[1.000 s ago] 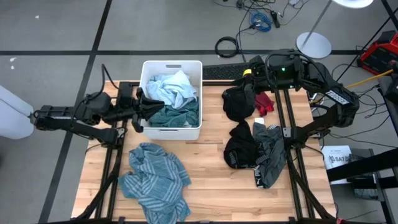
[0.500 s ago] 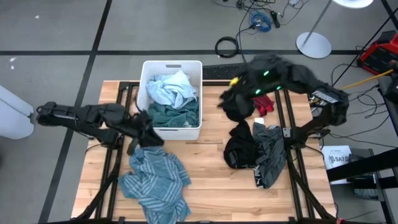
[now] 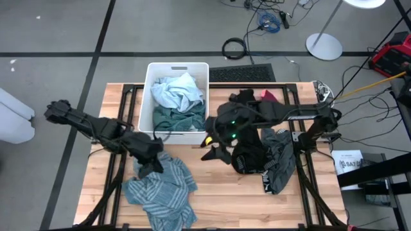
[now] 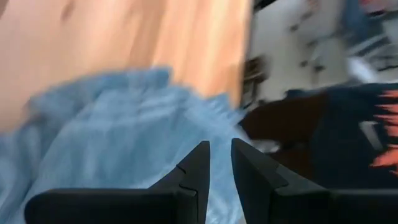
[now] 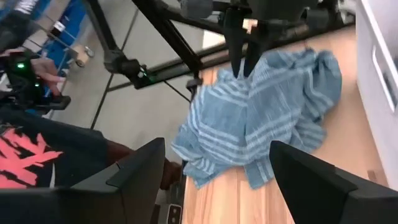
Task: Sort clothes
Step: Put the blue shirt into the white laundry organizer
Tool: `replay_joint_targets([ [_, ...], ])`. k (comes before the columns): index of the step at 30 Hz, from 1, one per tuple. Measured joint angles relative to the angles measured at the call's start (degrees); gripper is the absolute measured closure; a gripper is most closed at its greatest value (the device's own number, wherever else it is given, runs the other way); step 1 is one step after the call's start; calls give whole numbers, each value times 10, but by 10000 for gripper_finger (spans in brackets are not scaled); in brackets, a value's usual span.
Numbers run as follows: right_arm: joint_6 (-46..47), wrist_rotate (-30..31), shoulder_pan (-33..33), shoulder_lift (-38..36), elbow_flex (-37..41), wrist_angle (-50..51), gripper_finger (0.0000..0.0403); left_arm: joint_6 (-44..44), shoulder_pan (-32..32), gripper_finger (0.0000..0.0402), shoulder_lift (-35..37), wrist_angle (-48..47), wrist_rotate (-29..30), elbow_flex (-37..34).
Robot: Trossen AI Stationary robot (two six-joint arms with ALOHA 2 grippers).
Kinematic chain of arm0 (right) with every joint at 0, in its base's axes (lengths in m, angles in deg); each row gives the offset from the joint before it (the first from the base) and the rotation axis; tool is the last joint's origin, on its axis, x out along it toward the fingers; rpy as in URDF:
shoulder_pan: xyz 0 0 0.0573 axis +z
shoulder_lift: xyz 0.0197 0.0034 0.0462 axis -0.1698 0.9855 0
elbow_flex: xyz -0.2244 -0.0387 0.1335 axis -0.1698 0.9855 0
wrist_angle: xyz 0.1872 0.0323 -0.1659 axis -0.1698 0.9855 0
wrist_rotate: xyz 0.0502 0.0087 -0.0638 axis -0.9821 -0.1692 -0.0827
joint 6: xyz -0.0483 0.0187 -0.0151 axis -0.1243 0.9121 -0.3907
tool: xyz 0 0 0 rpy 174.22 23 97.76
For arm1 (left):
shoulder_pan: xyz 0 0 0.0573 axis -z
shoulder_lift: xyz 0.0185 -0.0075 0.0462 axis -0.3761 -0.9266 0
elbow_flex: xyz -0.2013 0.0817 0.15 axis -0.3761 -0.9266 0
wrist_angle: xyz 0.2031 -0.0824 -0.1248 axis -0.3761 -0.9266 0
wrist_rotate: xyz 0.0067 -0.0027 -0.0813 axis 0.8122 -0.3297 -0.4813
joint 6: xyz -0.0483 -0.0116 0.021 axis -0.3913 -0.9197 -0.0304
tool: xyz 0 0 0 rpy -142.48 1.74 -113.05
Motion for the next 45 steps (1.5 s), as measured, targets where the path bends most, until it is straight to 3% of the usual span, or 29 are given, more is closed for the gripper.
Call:
replay_joint_targets([
  [10,-3,4,2,15,0,27,126,10,43,291,-81,-118,4,0],
  [20,-19,5,2,15,0,27,126,32,43,229,-161,-121,6,0],
  [29,-20,5,0,15,0,27,126,49,43,186,-238,-151,79,0],
  [34,-19,5,0,15,0,43,126,49,43,232,-260,-154,79,0],
  [40,-17,5,0,15,0,62,126,52,43,382,-230,-124,80,0],
  [45,-4,4,1,15,0,62,126,42,42,392,-185,-102,88,1],
])
